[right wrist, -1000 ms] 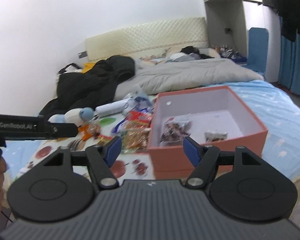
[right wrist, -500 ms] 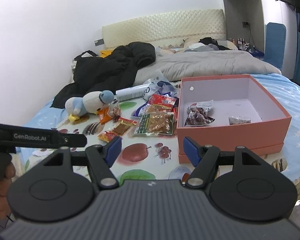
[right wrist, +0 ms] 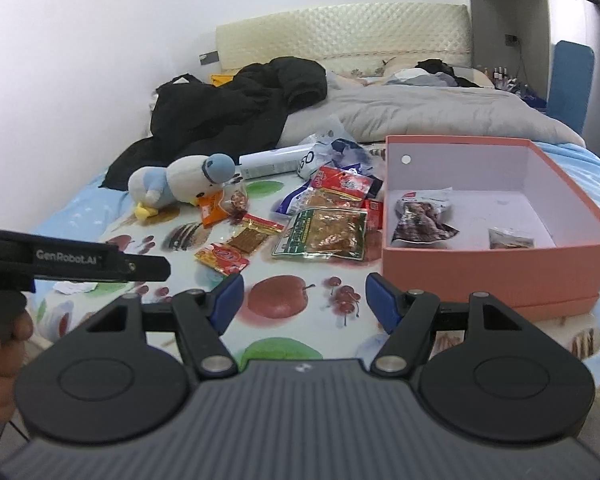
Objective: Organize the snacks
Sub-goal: 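Move both open tools back toward the snack pile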
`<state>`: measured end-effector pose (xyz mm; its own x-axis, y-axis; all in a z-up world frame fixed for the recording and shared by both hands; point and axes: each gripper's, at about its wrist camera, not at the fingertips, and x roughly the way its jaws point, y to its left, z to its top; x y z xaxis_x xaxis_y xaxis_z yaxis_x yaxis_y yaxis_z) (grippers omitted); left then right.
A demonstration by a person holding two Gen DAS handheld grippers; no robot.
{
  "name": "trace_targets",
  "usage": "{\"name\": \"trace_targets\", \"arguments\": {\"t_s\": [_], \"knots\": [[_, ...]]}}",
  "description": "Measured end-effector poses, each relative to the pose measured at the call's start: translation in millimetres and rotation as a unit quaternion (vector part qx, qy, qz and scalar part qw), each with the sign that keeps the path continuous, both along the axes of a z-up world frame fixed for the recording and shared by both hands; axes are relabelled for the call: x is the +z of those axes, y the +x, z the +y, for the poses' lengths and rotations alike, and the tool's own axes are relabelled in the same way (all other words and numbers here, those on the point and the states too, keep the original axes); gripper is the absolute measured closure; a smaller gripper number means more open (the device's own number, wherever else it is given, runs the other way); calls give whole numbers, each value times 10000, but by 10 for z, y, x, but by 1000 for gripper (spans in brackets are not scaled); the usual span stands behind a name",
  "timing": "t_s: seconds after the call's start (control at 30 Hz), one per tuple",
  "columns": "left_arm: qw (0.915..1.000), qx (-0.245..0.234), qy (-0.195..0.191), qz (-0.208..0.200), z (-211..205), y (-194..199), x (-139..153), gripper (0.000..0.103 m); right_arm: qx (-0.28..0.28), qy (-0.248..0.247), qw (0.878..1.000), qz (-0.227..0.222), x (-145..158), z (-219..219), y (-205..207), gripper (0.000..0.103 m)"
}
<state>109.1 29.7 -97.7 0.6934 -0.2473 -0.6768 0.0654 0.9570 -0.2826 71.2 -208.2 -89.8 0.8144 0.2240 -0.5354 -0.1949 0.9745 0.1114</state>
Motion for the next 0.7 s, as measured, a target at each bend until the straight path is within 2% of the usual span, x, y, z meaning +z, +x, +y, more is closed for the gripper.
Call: {"name": "trace_targets", "arguments": {"t_s": [0.4,0.53,0.7], "knots": [[9996,148,-104,215,326,653,-409,42,287,-360,9989,109,-255,422,592,35],[9995,111,-128,251,403,921,-504,41,345,-731,9967,75,-383,636,755,35],[9993,76,-69,346,461,1317,-674,40,329,-684,9966,305,-582,758,1068,35]]}}
